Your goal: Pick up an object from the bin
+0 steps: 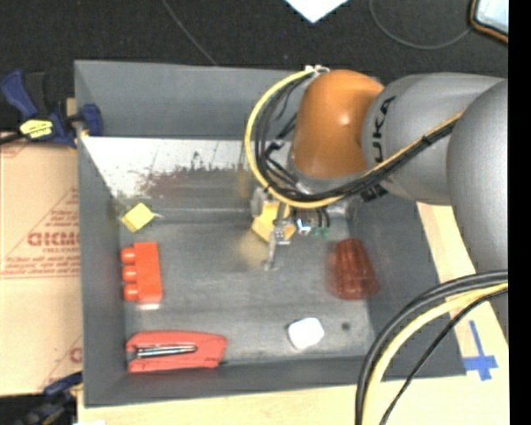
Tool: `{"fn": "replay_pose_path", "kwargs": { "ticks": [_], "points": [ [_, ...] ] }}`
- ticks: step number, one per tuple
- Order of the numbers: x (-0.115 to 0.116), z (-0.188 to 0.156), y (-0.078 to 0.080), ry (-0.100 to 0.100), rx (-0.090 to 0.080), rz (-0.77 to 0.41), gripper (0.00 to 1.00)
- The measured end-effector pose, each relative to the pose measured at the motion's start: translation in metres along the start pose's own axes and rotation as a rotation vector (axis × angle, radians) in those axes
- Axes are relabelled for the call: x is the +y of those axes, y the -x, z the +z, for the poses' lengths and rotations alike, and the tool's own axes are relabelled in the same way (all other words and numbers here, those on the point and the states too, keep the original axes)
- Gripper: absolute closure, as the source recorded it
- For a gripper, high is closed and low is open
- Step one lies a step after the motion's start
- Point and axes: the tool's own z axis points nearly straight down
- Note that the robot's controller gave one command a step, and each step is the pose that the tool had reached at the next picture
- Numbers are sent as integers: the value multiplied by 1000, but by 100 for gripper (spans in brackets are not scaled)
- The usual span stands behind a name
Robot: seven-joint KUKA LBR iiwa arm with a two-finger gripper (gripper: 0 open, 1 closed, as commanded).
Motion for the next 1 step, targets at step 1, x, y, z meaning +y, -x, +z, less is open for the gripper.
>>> {"fn": "replay_pose_path", "kwargs": {
  "ticks": [1],
  "points": [
    [0, -5, 1, 0, -7, 1, 0]
  ]
}}
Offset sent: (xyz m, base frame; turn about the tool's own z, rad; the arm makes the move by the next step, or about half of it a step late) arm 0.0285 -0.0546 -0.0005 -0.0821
